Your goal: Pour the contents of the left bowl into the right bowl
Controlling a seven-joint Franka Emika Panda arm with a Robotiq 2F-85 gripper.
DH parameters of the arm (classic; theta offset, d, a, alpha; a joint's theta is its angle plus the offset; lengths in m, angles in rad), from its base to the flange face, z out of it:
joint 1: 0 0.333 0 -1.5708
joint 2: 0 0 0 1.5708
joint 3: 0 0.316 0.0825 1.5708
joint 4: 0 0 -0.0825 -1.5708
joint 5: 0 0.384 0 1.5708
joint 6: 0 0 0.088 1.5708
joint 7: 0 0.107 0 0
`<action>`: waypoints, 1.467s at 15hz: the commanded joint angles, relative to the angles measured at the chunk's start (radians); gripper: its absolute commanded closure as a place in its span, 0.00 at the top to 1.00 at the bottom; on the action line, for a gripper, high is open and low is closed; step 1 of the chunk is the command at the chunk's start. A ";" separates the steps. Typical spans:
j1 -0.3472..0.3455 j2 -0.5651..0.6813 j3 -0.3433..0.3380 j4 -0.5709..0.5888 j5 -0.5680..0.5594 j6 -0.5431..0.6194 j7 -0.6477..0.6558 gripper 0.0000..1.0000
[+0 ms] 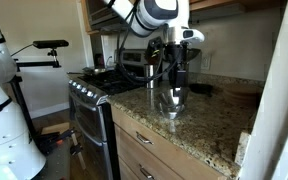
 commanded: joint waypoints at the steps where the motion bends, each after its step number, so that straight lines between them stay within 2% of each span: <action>1: -0.001 -0.004 0.006 0.033 -0.046 -0.058 0.047 0.07; 10: 0.013 0.034 0.026 0.111 -0.093 -0.138 0.048 0.07; 22: 0.070 0.079 0.069 0.114 -0.139 -0.221 0.031 0.07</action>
